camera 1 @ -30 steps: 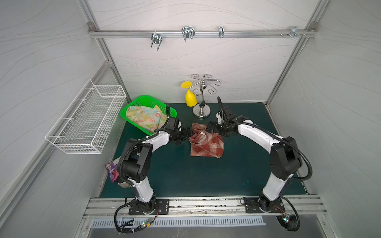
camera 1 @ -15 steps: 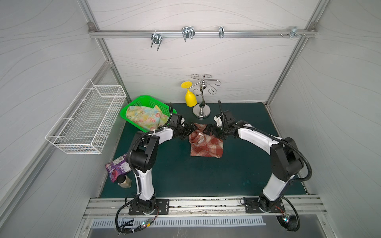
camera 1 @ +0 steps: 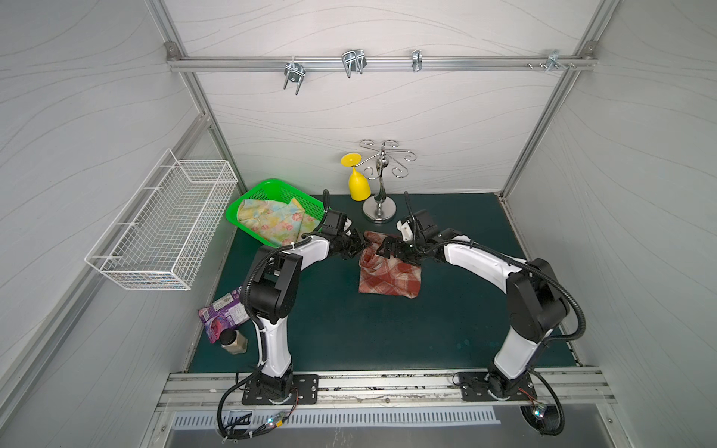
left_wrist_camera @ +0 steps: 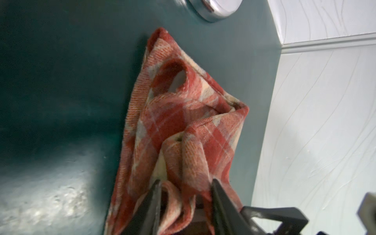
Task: Fold and stack skirts
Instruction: Smooth out the skirt at the center of the table.
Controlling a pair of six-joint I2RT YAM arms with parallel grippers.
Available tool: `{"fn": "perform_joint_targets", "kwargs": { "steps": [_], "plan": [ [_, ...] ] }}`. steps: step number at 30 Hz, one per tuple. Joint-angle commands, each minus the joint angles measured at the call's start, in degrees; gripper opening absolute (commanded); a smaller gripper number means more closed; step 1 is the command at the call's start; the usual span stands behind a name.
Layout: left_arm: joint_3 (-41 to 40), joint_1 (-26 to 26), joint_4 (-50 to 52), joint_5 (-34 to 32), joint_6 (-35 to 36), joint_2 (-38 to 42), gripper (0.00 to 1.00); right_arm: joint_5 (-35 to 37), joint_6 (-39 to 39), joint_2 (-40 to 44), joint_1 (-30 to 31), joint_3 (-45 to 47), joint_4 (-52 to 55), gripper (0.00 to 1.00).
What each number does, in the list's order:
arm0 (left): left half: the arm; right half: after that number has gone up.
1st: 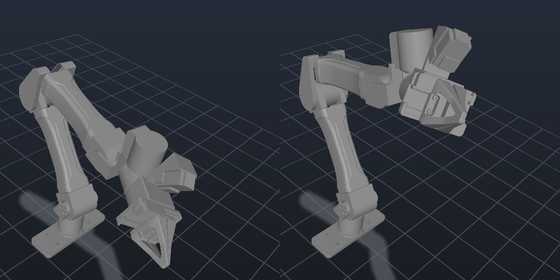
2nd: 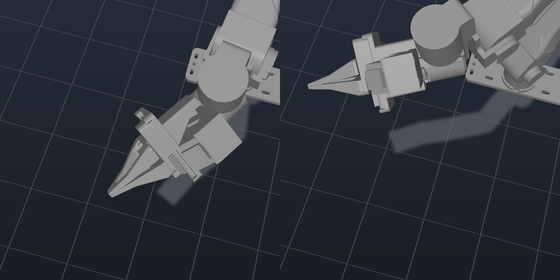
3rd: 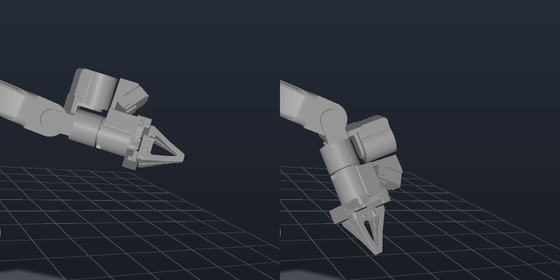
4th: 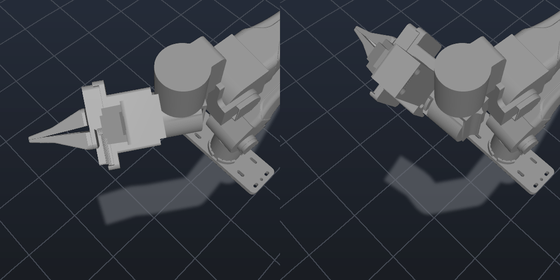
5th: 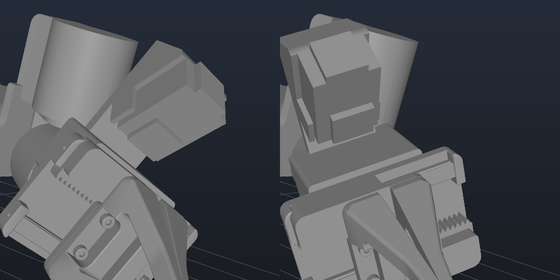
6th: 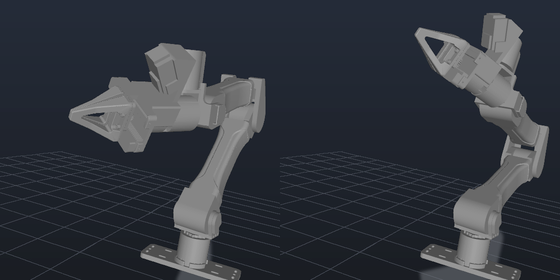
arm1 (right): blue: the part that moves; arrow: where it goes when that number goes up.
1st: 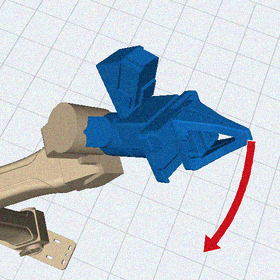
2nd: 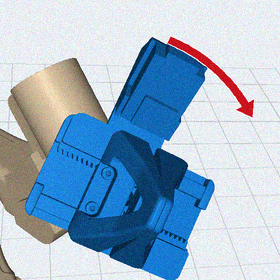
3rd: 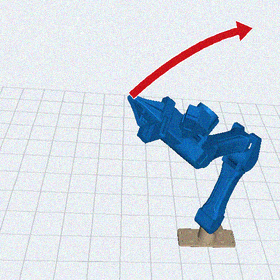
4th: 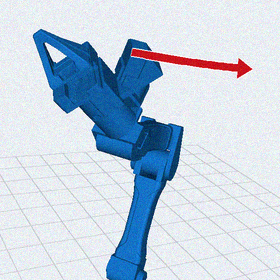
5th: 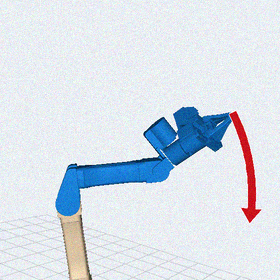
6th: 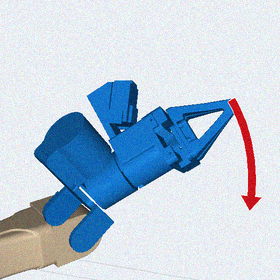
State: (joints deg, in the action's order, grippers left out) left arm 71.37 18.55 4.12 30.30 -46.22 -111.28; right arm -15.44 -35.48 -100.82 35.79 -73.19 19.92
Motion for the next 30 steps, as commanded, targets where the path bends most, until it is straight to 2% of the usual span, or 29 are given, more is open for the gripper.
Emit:
{"fn": "perform_joint_targets", "kwargs": {
  "steps": [1, 4, 7, 8, 19, 27, 30],
  "plan": [
    [2.46, 0.25, 0.15, 1.36, 0.91, -2.07, 0.31, 0.74, 0.5, -1.72, 1.23, -0.04, -0.14, 0.99],
    [3.21, 0.24, 0.4, 1.59, 1.12, -2.97, 0.22, 1.29, 0.76, -2.51, 2.43, -0.11, 0.02, 0.99],
    [4.87, 0.19, 1.53, 1.69, 1.78, -3.9, 0.01, 1.66, 0.55, -2.96, 3.61, 0.05, -0.28, 0.99],
    [5.37, 0.2, 1.67, 1.82, 1.75, -4.08, 0.0, 1.72, 0.47, -3.07, 3.96, 0.11, -0.35, 0.99],
    [8.02, 0.18, 3.54, 2.72, 2.31, 0.54, 0.0, 3.6, 0.89, -1.74, 5.25, -0.33, -0.05, 0.99],
    [3.99, 0.28, -1.2, 4.08, -0.45, 6.89, 0.0, 4.25, 1.52, -0.1, 5.26, 0.54, -1.16, 0.99],
    [4.89, 0.2, -1.19, 3.95, -0.39, 6.66, 0.0, 3.82, 1.64, 0.96, 5.34, 1.25, -2.87, 0.99]
  ]
}}
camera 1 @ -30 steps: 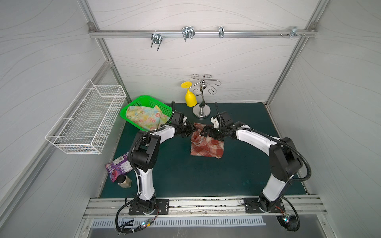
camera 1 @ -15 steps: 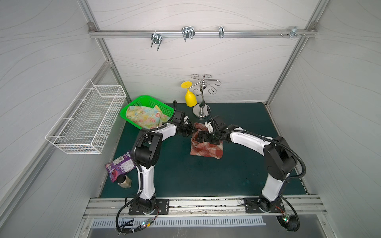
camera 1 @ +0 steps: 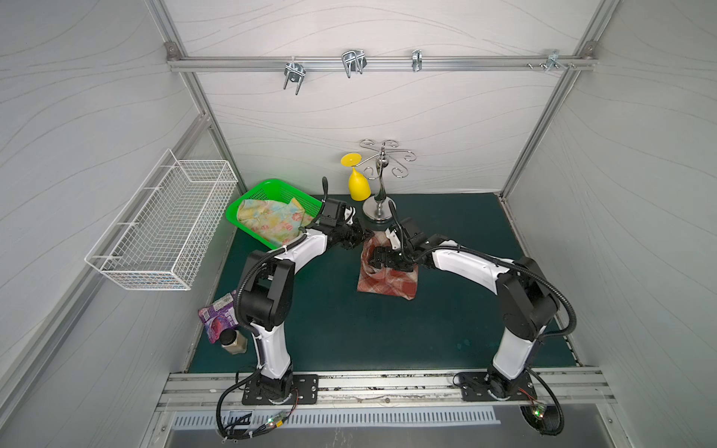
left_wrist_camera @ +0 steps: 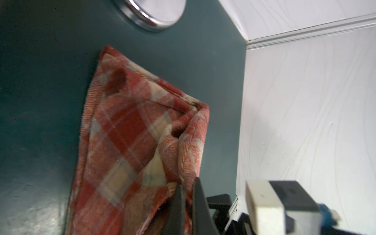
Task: Fold and stack skirts
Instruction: Smooth out the skirt at the center of the table.
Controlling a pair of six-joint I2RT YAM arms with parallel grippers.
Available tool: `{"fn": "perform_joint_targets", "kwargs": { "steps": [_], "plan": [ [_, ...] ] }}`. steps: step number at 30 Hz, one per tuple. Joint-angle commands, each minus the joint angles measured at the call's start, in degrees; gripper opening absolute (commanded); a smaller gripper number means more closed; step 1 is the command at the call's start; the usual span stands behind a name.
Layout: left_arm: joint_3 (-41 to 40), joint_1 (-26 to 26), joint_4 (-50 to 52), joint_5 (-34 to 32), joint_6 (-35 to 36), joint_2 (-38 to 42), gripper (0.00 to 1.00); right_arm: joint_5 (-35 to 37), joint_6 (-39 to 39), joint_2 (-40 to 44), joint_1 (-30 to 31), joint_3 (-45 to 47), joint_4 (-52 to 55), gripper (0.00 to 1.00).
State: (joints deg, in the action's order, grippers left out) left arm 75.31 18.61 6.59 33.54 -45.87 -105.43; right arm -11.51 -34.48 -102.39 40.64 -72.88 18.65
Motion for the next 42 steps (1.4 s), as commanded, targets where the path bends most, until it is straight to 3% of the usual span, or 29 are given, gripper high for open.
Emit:
{"fn": "perform_joint_targets", "kwargs": {
  "steps": [1, 6, 11, 18, 22, 26, 29, 30, 34, 36, 42],
  "plan": [
    [2.16, 0.13, -3.01, 1.14, -0.38, -0.46, 0.0, -0.39, 0.72, 2.63, 0.52, 0.76, -1.69, 0.99],
    [5.03, 0.2, -3.6, 3.51, -1.05, -7.39, 0.0, -1.31, 1.04, 0.51, 0.66, -0.57, -1.08, 0.99],
    [-0.34, 0.2, -7.04, 2.52, -1.78, -9.02, 0.0, -1.92, 0.97, -1.83, 0.62, -0.58, -0.94, 0.99],
    [-2.68, -0.3, -4.67, -0.13, -0.33, -8.72, 0.29, -3.35, 1.01, -1.58, 0.67, 2.52, -2.2, 0.99],
    [-0.13, -0.98, 1.39, -3.96, 2.66, -5.42, 0.45, -3.14, 2.13, 5.18, 0.67, 5.92, -3.55, 0.99],
    [4.09, -1.69, 6.13, -4.28, 4.2, -3.25, 0.53, -3.26, 3.14, 10.9, -0.21, 5.5, -1.1, 0.99],
    [4.64, -1.74, 7.38, -4.42, 3.98, -0.66, 0.54, -4.29, 3.05, 14.93, -2.98, 6.35, -0.94, 0.99],
    [4.16, -1.74, 7.11, -4.27, 3.63, 0.64, 0.59, -5.19, 2.78, 16.14, -4.67, 6.97, -1.43, 0.99],
    [0.82, -1.35, 6.38, -2.81, 2.04, 6.14, 0.6, -10.23, 2.07, 17.77, -12.52, 8.09, -2.94, 0.99],
    [-2.04, -0.51, 4.01, -1.28, 0.56, 8.7, 0.65, -13.37, 1.35, 16.74, -15.65, 8.3, -4.74, 0.99],
    [-7.17, 5.14, 2.88, 1.07, -0.15, 13.27, 0.65, -22.91, -2.47, 10.52, -21.56, 7.84, -11.01, 0.99]
  ]
}}
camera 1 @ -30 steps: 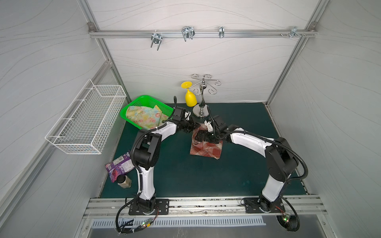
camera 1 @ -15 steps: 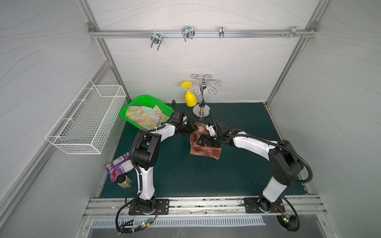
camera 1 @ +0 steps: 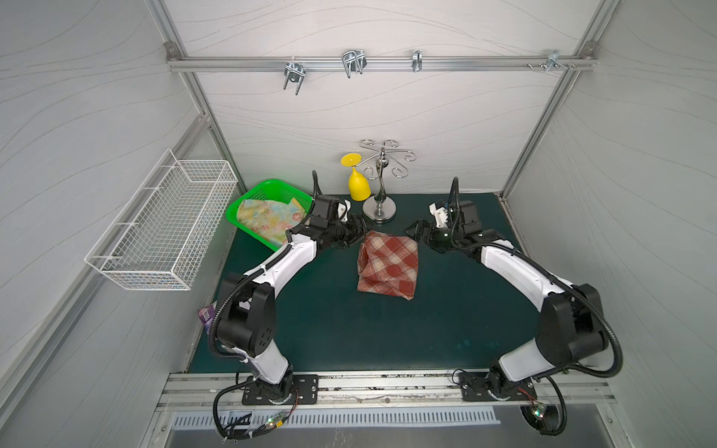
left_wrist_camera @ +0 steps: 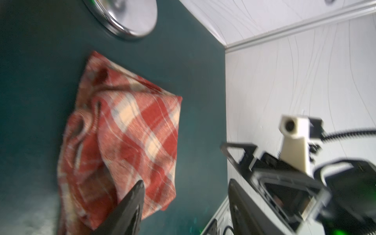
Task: Fold and stack skirts
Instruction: Smooth out the skirt at the center of the table.
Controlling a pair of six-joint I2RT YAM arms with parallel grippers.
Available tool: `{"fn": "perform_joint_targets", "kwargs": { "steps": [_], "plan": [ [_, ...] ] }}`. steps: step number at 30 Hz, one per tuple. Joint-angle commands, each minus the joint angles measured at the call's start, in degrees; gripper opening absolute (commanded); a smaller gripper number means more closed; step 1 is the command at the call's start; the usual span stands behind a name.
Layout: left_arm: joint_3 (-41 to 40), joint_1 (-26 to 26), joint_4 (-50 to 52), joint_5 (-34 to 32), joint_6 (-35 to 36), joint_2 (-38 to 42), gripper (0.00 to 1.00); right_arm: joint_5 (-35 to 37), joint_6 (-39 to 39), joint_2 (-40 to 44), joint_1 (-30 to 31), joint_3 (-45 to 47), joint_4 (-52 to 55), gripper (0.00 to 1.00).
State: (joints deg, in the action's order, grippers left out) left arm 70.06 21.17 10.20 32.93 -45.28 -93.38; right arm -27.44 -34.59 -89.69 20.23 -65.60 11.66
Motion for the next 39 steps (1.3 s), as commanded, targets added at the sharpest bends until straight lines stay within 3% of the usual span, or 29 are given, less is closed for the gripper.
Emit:
{"fn": "perform_joint_targets", "kwargs": {
  "steps": [1, 7, 10, 15, 24, 39],
  "plan": [
    [-3.56, 3.48, -0.96, 1.01, -0.75, 2.37, 0.65, -7.82, -2.83, -2.95, -1.66, 0.56, -5.01, 0.99],
    [-12.64, 4.76, -7.4, 2.54, -4.13, 5.05, 0.66, -12.37, -6.78, -8.65, -2.39, -0.13, -9.64, 0.99],
    [-14.23, 4.76, -7.64, 1.61, -3.35, 4.74, 0.66, -11.37, -7.83, -7.01, -1.87, 3.16, -11.91, 0.99],
    [-12.95, 4.76, -7.6, 2.05, -2.81, 1.34, 0.66, -11.57, -8.86, -1.38, -0.62, 10.46, -14.49, 0.99],
    [-10.16, 4.7, -7.12, 0.52, -1.93, -3.49, 0.65, -4.98, -7.96, 10.51, 6.52, 20.78, -13.8, 0.99],
    [-5.8, 3.5, -5.63, -1.46, -0.3, -10.98, 0.65, -0.01, -7.82, 3.65, 11.31, 27.17, -19.43, 0.99]
  ]
}}
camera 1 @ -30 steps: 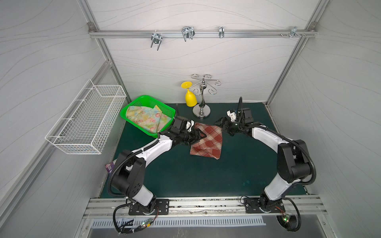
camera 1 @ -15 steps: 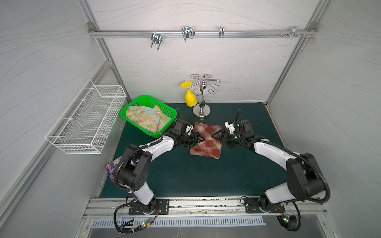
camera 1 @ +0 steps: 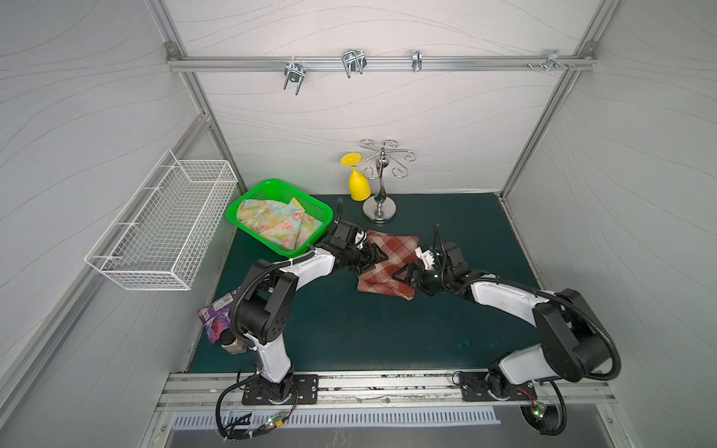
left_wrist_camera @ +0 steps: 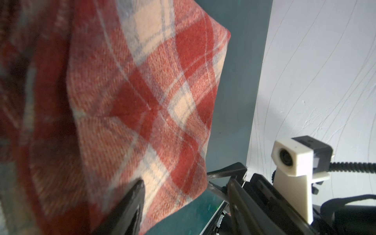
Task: Fold and stack skirts
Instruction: Smooth out the skirt at the center of the table.
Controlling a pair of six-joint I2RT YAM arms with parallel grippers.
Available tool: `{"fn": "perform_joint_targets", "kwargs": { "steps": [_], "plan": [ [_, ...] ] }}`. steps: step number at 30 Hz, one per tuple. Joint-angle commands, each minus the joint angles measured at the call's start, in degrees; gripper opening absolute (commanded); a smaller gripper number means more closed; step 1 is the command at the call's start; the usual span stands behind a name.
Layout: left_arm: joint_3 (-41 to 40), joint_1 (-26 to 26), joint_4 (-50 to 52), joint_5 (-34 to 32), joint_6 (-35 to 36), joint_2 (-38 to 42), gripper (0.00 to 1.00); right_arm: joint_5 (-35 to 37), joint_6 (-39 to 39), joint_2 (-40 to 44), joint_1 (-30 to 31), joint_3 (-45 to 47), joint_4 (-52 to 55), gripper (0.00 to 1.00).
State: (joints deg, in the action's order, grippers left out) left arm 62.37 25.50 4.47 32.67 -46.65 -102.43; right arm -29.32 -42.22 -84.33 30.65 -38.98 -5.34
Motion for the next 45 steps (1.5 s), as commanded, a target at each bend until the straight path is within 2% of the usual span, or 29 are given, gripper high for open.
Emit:
{"fn": "perform_joint_targets", "kwargs": {
  "steps": [1, 18, 24, 29, 33, 38, 41, 45],
  "plan": [
    [1.89, -1.03, 0.02, -1.2, 1.13, -2.31, 0.65, 2.19, -0.15, -2.54, 0.98, 0.62, -2.56, 0.99],
    [-0.15, -6.25, 0.84, -2.32, 5.26, -7.28, 0.63, 5.63, 0.13, -7.06, 1.11, 3.12, 0.06, 0.99],
    [0.55, -6.2, 5.06, -3.55, 6.05, 1.01, 0.63, 8.18, 1.34, 2.98, 2.0, 1.86, 8.17, 0.99],
    [0.32, -5.23, 5.13, -0.95, 2.23, 9.54, 0.64, 9.24, 4.39, 10.65, -1.67, -7.6, 17.47, 0.99],
    [-1.37, -1.34, 1.92, -0.27, -1.11, 13.0, 0.65, 5.39, 6.24, 5.99, -6.93, -15.91, 19.24, 0.99],
    [-5.5, 4.18, -6.27, -1.52, -4.89, 13.06, 0.65, -2.29, 5.73, -5.91, -11.99, -23.17, 14.88, 0.99],
    [-8.16, 5.39, -11.0, -1.51, -6.27, 11.41, 0.65, -5.78, 3.86, -11.68, -14.15, -25.37, 10.59, 0.99],
    [-9.87, 5.58, -14.88, -0.76, -7.22, 8.85, 0.65, -7.11, 4.2, -17.88, -13.92, -28.98, 10.6, 0.99]
  ]
}}
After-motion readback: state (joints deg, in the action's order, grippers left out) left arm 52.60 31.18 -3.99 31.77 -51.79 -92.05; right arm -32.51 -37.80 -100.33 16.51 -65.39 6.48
